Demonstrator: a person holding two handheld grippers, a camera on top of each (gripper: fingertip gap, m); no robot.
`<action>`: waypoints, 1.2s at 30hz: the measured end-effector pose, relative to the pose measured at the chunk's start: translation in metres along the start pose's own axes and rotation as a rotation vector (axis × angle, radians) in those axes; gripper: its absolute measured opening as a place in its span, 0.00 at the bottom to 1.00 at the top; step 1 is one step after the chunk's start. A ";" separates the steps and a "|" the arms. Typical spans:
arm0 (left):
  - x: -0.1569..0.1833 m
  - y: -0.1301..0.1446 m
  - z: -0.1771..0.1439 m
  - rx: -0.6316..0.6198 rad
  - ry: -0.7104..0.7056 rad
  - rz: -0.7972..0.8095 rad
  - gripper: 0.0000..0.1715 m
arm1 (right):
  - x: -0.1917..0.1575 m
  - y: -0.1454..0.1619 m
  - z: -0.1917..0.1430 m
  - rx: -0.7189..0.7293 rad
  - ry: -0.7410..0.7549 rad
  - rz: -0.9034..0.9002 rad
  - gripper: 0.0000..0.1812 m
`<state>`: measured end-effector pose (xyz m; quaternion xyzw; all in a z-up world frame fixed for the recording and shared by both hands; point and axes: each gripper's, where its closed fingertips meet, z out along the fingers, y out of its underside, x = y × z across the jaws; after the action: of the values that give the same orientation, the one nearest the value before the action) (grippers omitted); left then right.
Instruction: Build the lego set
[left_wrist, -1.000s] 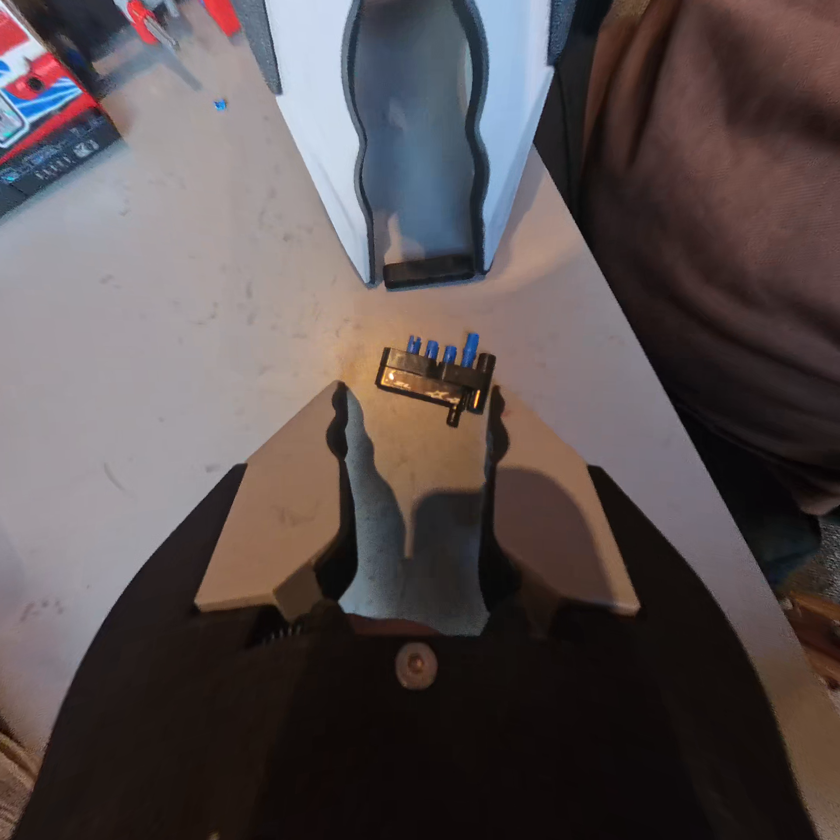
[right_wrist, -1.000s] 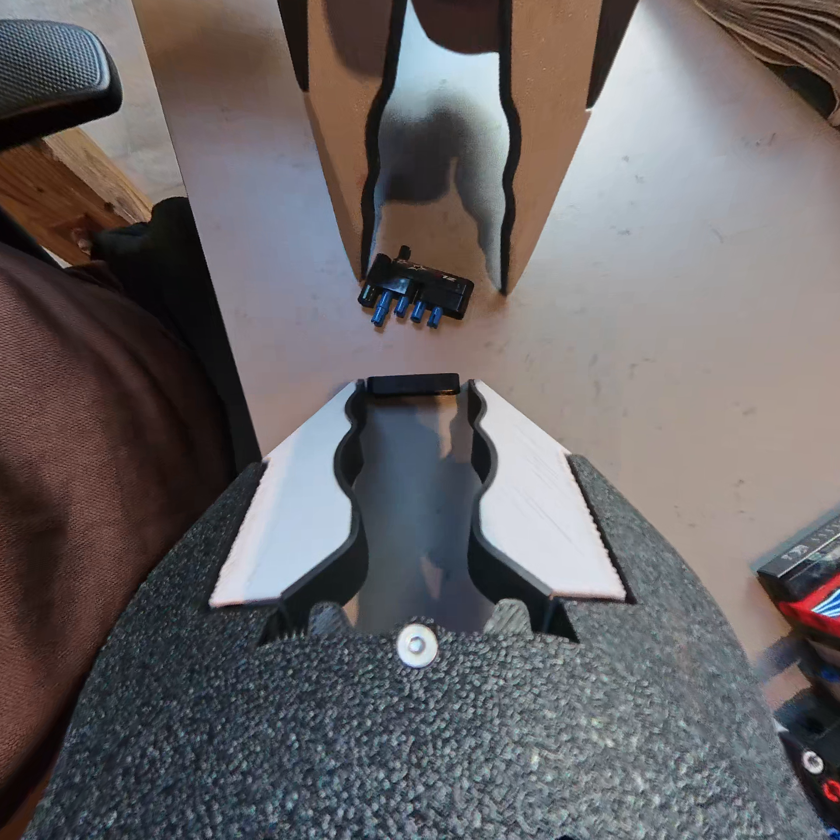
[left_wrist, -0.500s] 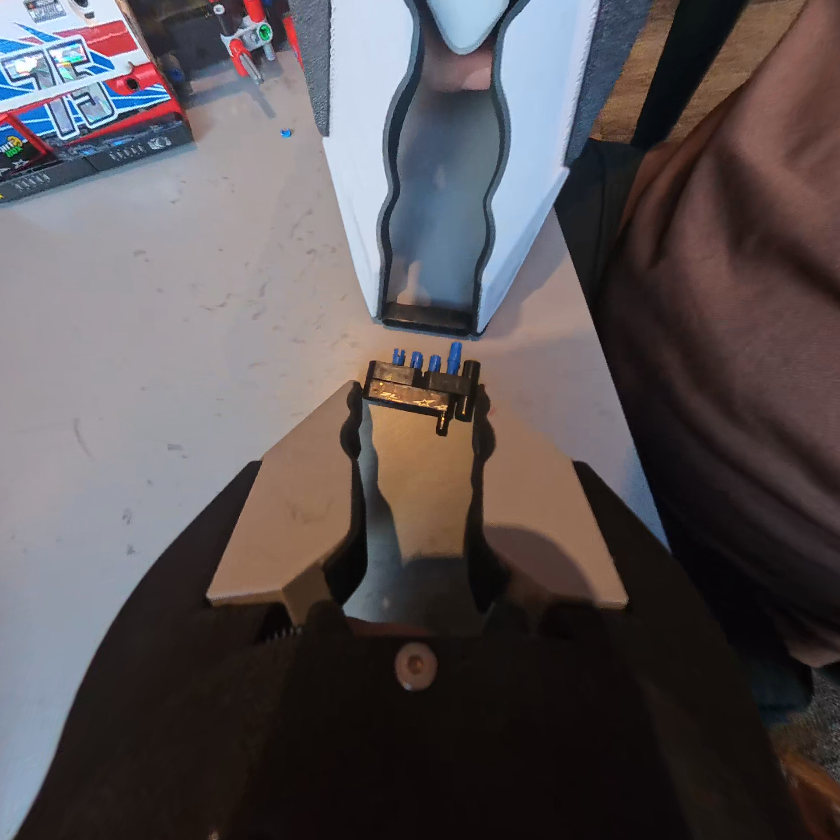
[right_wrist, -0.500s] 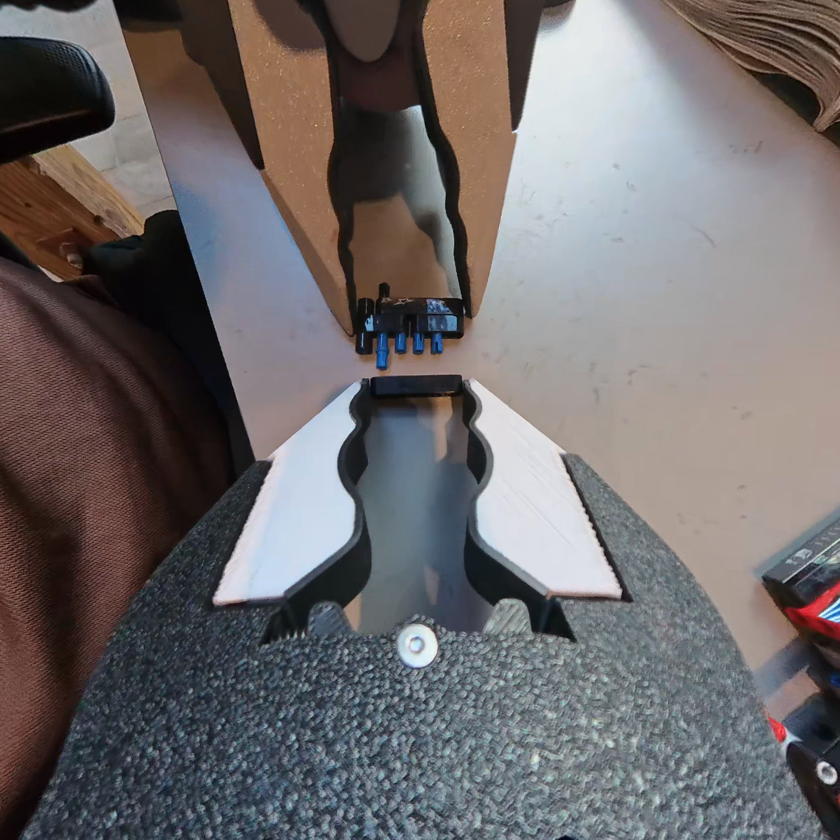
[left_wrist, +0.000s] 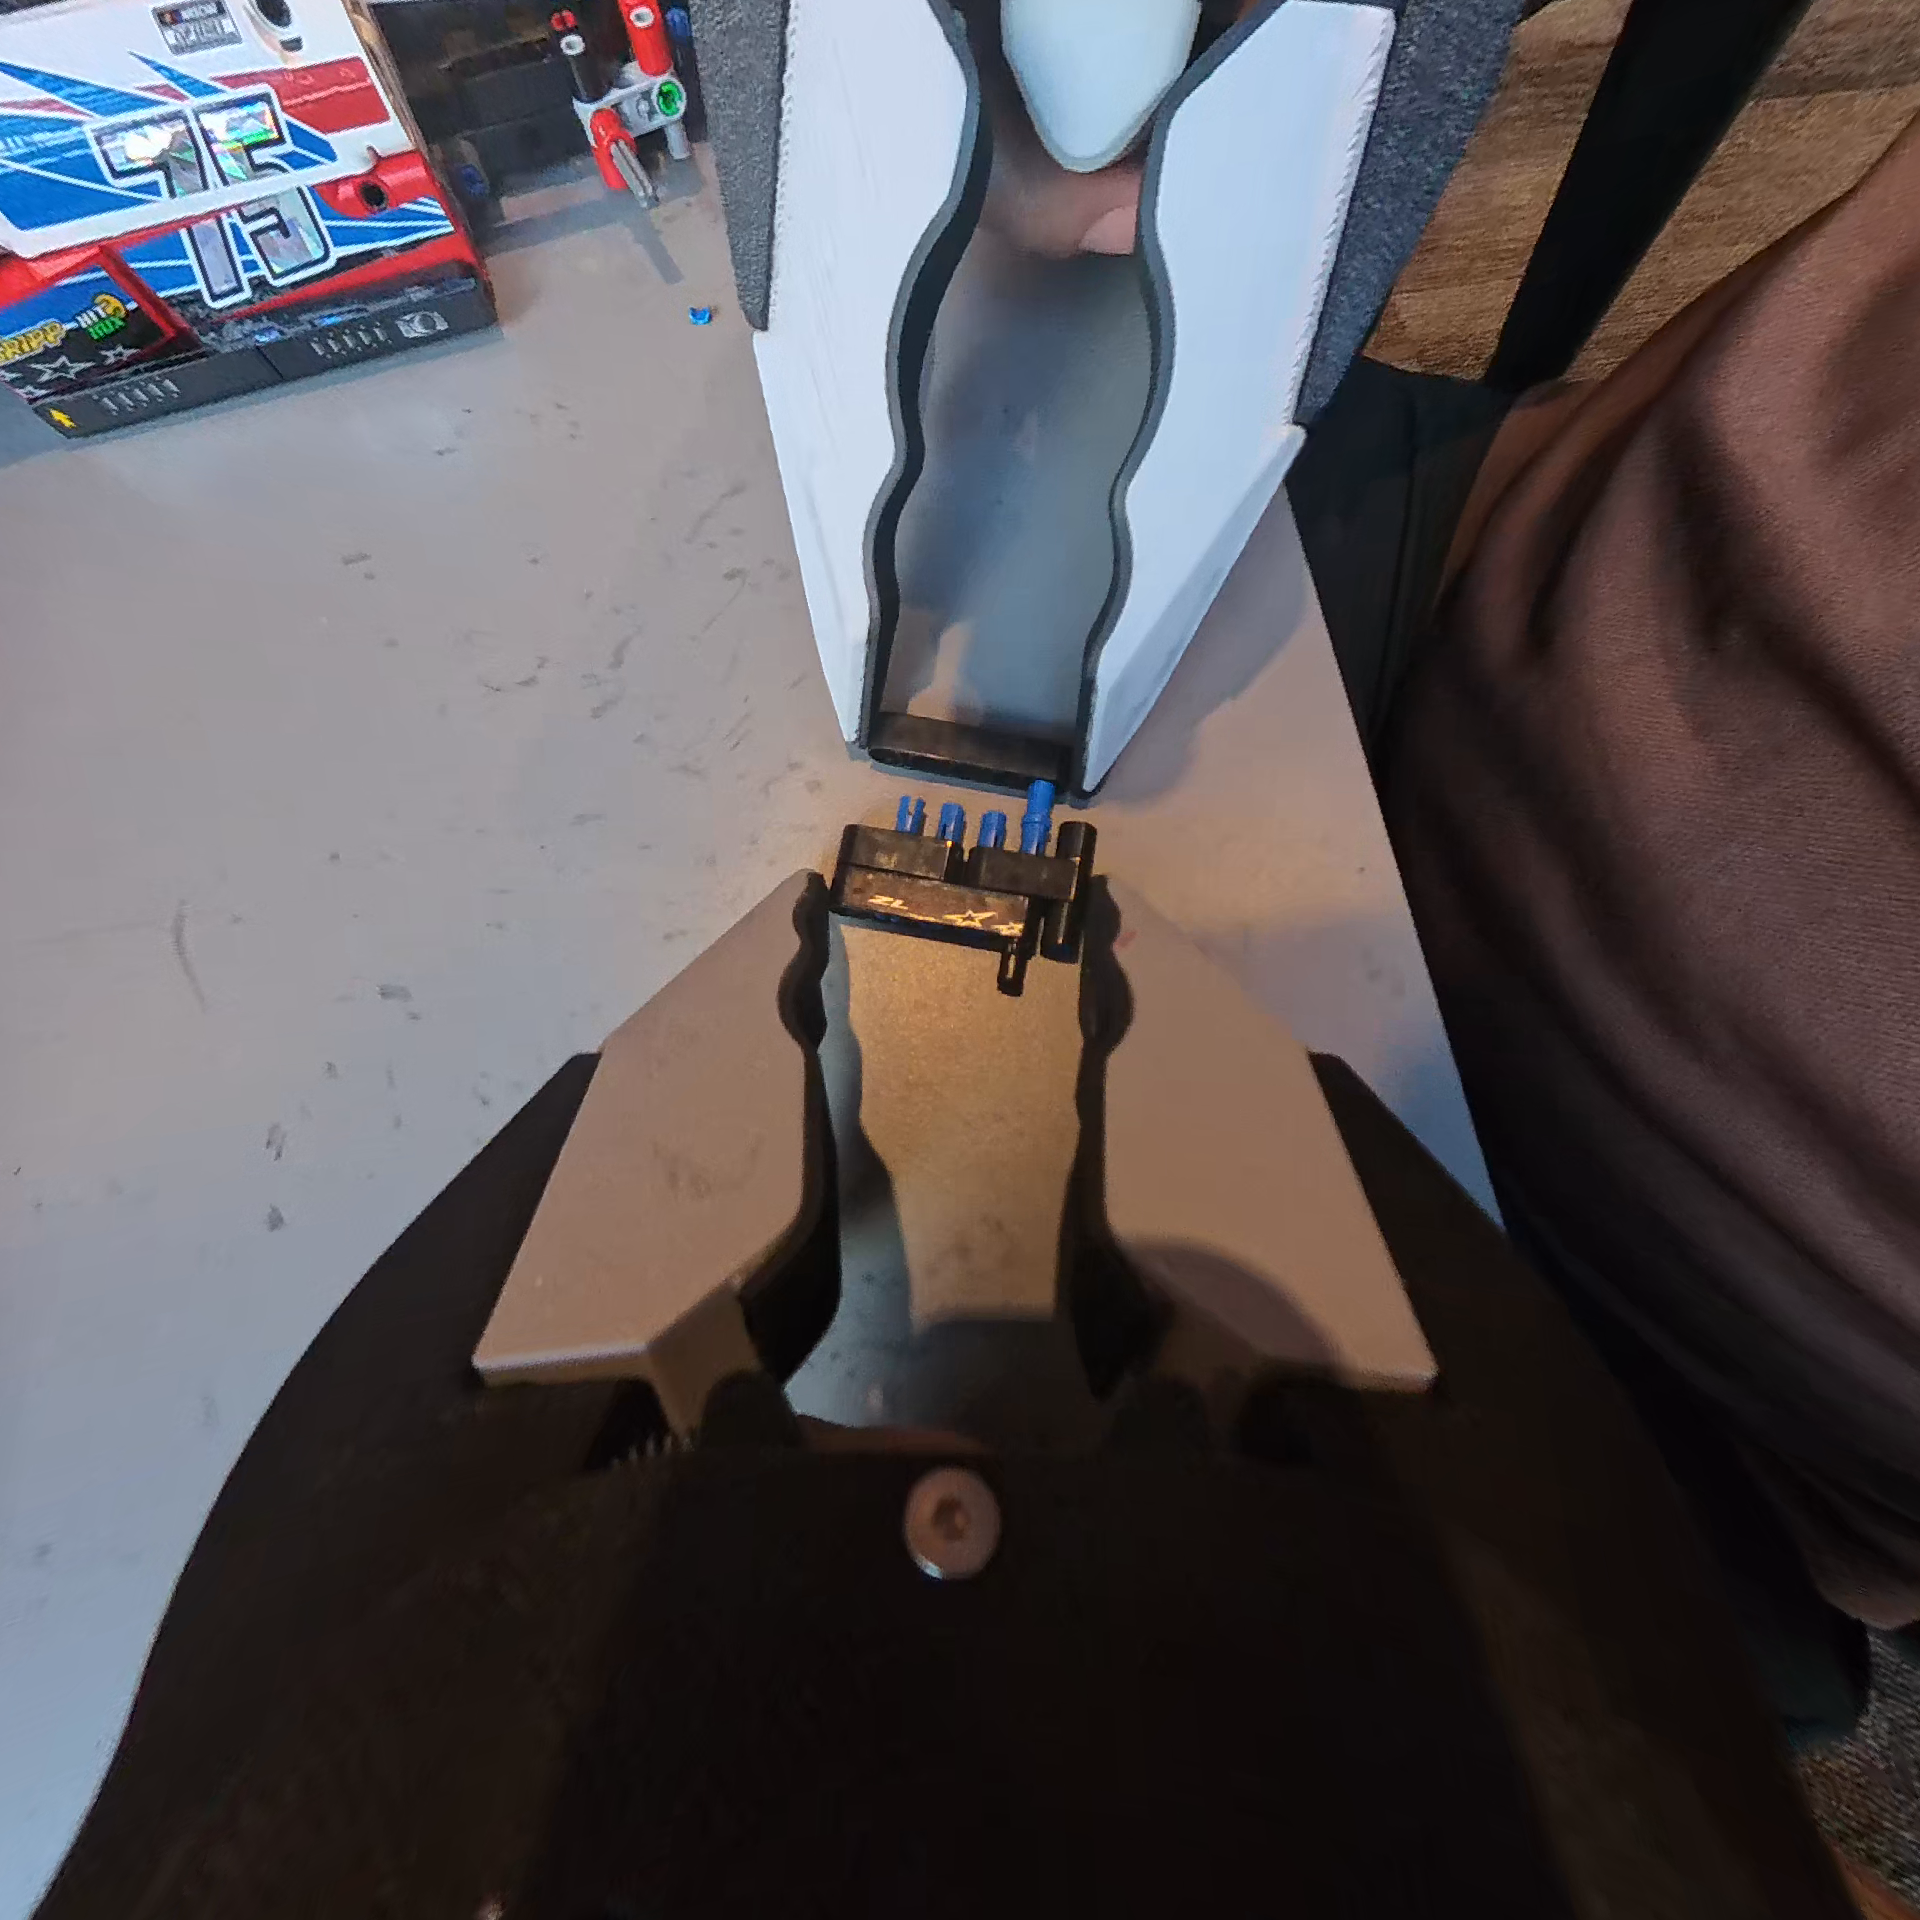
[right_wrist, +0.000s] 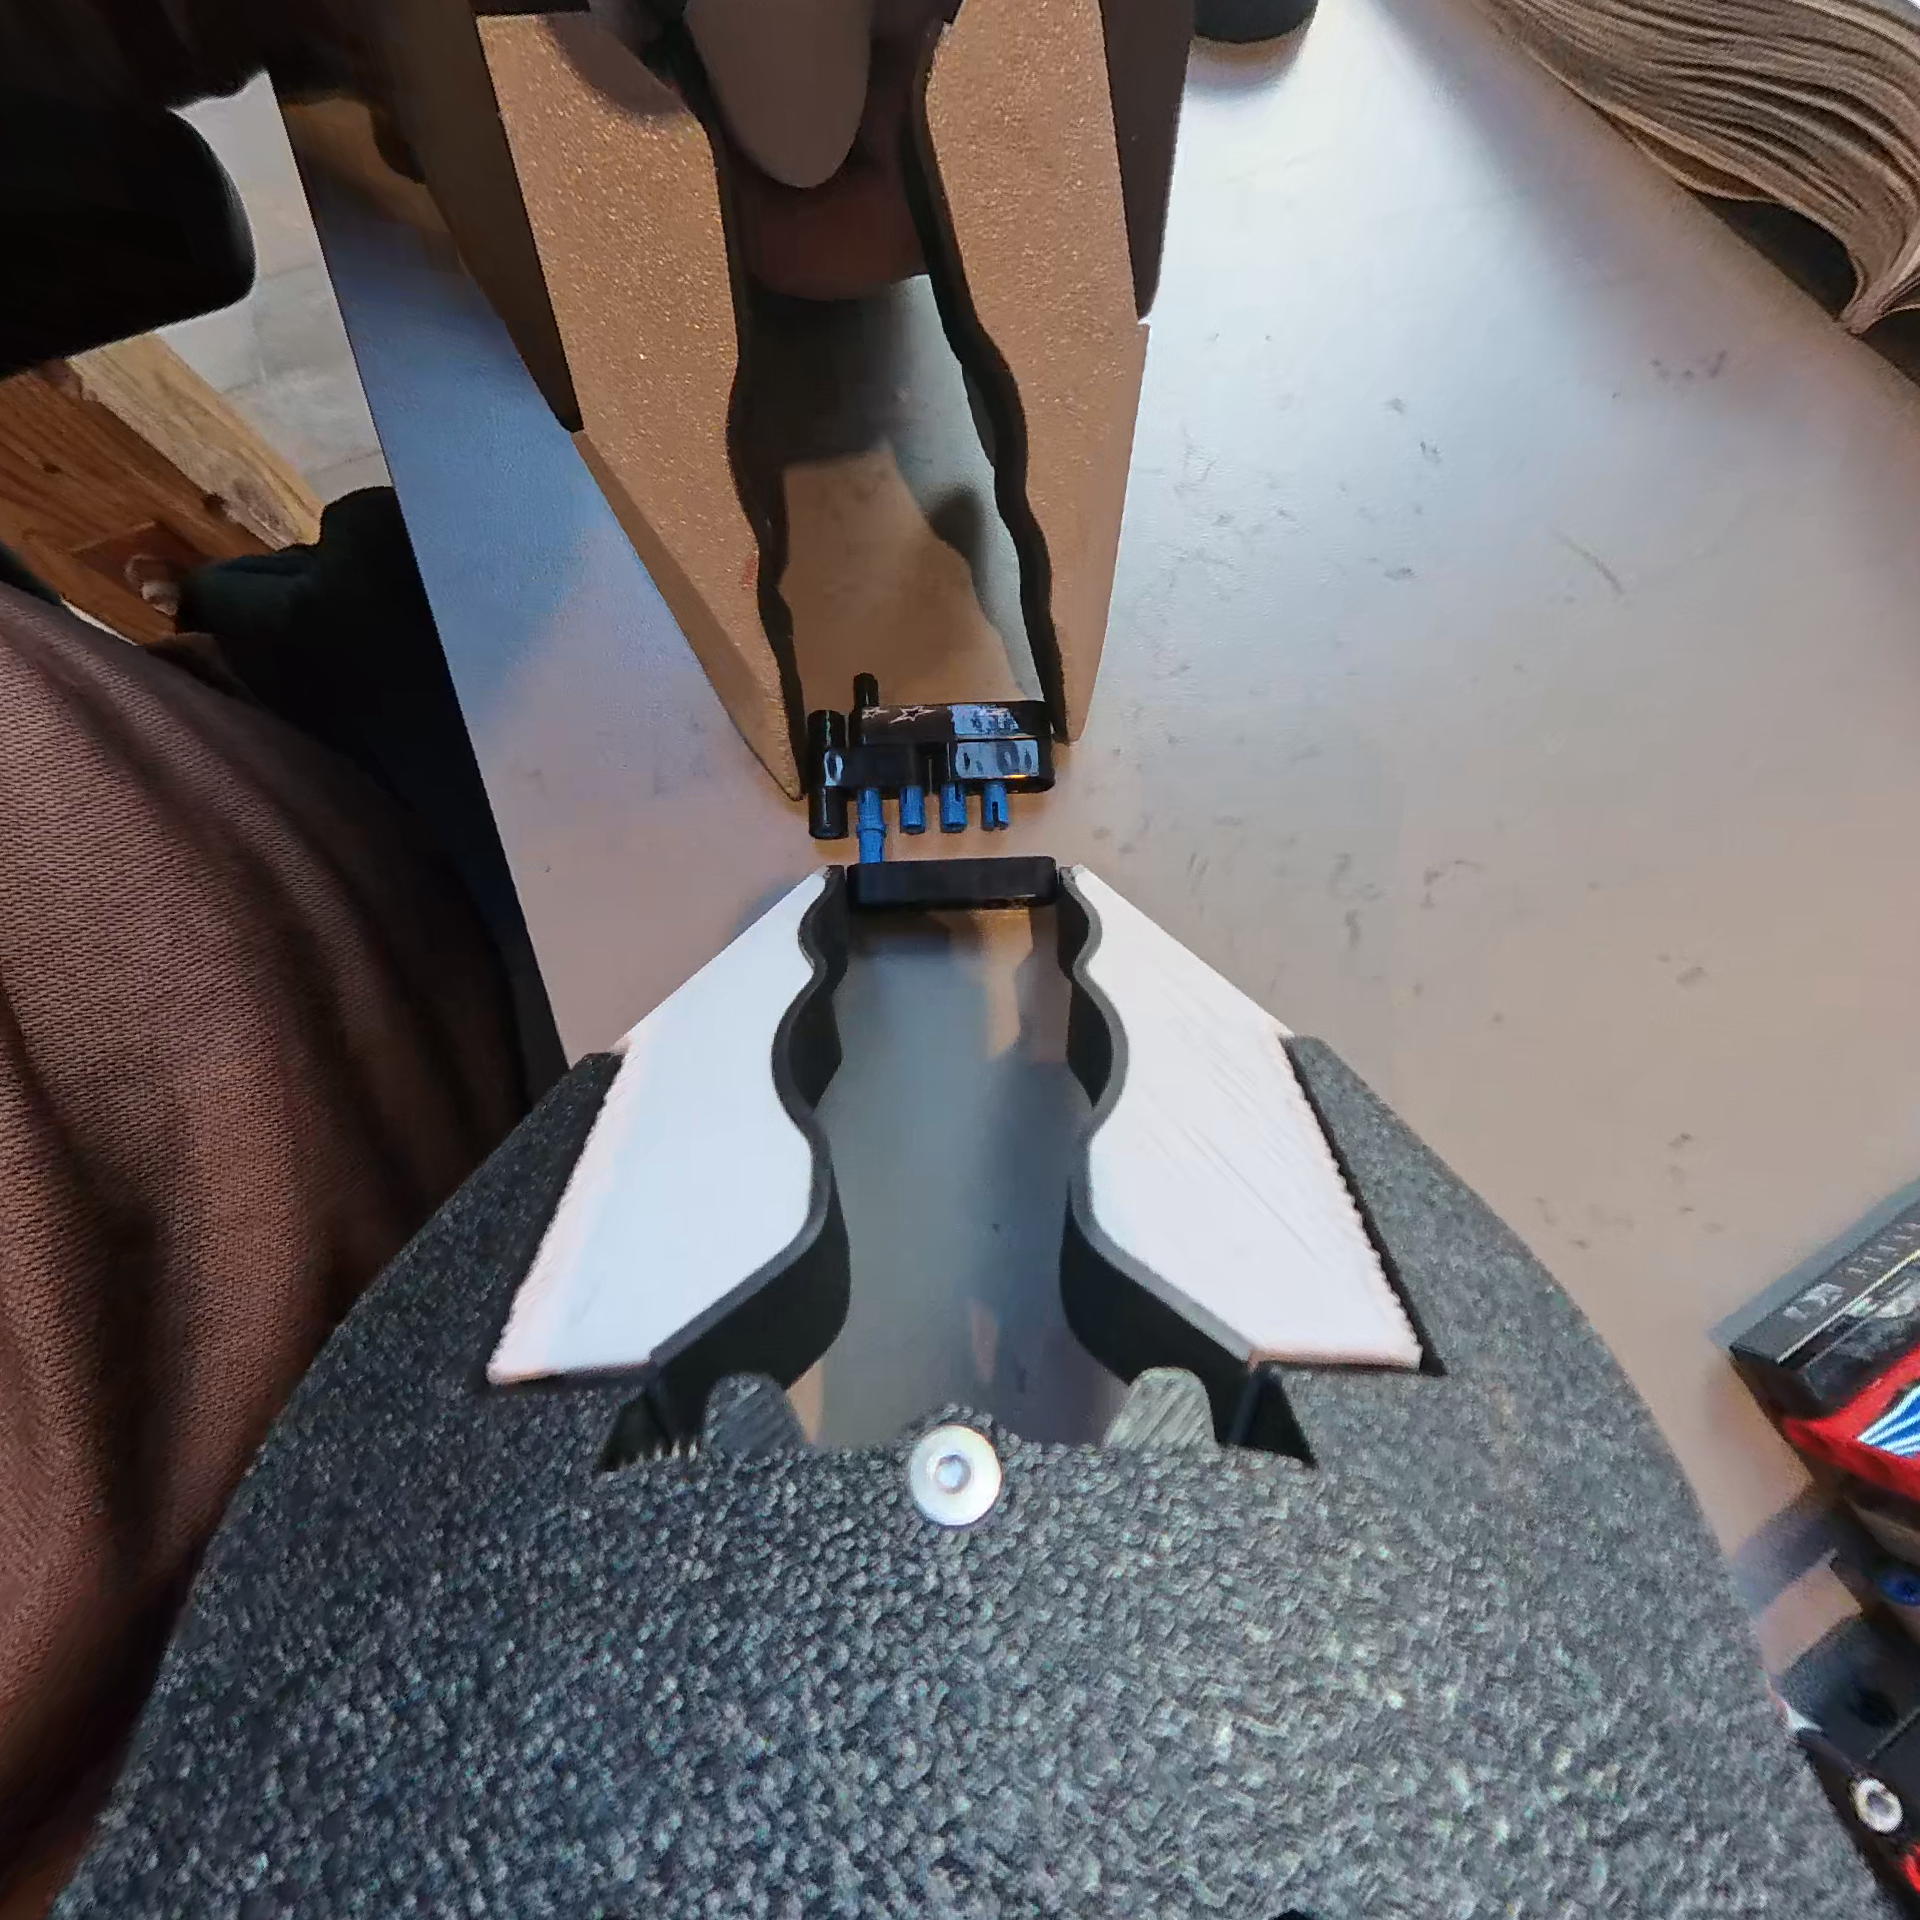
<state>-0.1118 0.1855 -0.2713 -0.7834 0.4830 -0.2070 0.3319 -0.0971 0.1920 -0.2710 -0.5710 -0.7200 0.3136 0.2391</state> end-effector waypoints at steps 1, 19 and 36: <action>0.000 0.000 0.000 0.000 -0.001 0.000 0.27 | 0.000 0.000 0.000 0.000 -0.004 0.002 0.22; 0.002 0.000 0.001 0.002 -0.012 -0.012 0.27 | 0.000 -0.002 0.002 0.000 -0.031 -0.039 0.22; 0.002 0.000 0.000 0.004 -0.003 -0.017 0.27 | 0.000 -0.002 0.003 0.002 -0.033 -0.040 0.22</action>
<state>-0.1104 0.1842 -0.2713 -0.7872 0.4753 -0.2095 0.3326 -0.1004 0.1910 -0.2718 -0.5509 -0.7350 0.3188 0.2338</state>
